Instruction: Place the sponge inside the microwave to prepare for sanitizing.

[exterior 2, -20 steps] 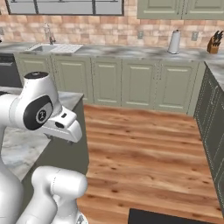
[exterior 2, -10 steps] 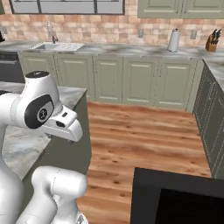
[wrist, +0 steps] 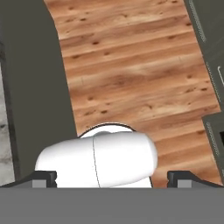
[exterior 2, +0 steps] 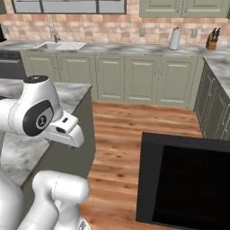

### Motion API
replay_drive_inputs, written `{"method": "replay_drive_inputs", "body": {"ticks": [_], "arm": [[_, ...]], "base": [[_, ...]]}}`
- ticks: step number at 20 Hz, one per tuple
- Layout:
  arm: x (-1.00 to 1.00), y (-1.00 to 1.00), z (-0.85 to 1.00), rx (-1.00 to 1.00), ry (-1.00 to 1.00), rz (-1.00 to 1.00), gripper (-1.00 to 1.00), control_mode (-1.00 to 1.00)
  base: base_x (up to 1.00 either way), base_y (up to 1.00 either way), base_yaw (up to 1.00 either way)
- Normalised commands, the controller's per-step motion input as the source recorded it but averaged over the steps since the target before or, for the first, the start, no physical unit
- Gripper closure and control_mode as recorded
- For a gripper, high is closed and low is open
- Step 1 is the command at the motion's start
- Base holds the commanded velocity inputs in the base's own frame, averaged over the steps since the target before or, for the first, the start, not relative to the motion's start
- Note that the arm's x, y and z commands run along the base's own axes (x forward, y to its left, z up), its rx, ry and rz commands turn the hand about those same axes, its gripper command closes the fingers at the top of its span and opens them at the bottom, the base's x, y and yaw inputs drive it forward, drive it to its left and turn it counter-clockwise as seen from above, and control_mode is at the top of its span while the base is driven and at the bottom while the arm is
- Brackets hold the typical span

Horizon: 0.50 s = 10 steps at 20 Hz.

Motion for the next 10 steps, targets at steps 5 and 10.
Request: {"method": "replay_drive_inputs", "body": {"ticks": [5, 10], "arm": [[0.0, 0.0, 0.0, 0.0, 0.0, 0.0, -1.0, 1.0], [0.0, 0.0, 0.0, 0.0, 0.0, 0.0, -1.0, 1.0]], "base": [[0.92, 0.13, -0.04], [1.0, 0.18, 0.0]]}}
